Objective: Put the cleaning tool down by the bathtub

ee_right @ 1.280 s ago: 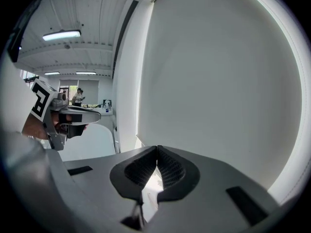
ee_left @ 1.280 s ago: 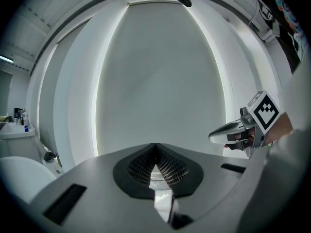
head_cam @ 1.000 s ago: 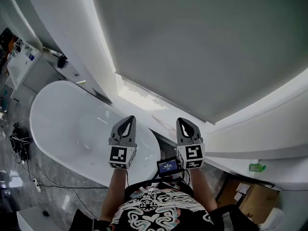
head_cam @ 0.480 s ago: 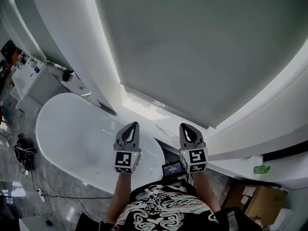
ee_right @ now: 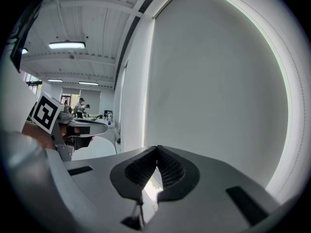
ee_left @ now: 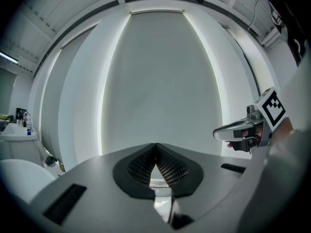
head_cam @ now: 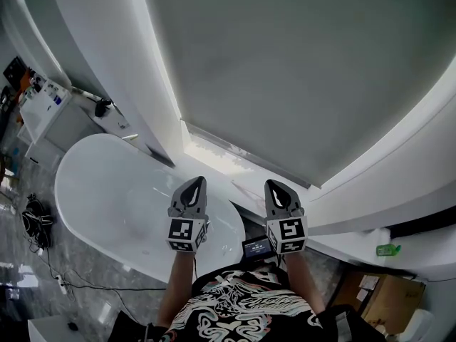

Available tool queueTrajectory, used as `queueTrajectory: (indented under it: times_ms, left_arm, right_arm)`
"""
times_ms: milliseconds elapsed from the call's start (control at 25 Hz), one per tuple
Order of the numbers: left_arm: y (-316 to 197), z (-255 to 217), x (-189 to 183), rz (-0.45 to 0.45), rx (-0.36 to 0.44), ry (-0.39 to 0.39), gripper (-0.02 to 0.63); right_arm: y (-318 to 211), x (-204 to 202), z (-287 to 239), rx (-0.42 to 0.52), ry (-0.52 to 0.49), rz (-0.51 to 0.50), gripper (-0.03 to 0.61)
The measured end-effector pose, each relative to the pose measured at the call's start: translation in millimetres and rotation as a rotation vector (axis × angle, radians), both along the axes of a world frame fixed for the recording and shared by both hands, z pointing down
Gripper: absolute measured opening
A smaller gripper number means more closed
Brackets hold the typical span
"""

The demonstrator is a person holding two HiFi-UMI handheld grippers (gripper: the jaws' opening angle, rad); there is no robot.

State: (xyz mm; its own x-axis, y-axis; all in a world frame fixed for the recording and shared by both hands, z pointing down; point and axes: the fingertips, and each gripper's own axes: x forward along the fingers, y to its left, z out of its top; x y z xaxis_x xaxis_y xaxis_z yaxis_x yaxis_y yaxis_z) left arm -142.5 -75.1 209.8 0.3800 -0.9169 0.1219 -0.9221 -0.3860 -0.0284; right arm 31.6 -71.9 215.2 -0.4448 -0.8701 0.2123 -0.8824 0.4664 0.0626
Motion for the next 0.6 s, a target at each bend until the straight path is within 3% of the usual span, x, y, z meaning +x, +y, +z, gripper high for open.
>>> queueTrajectory:
  times_ms: [600]
  left_arm:
    - [-3.4,-3.0,6.1,0.024,0.019,-0.033,0.017]
  right_arm:
    - [-3.5,-4.6,-0.8,0.005,0.004,-0.009,0.028]
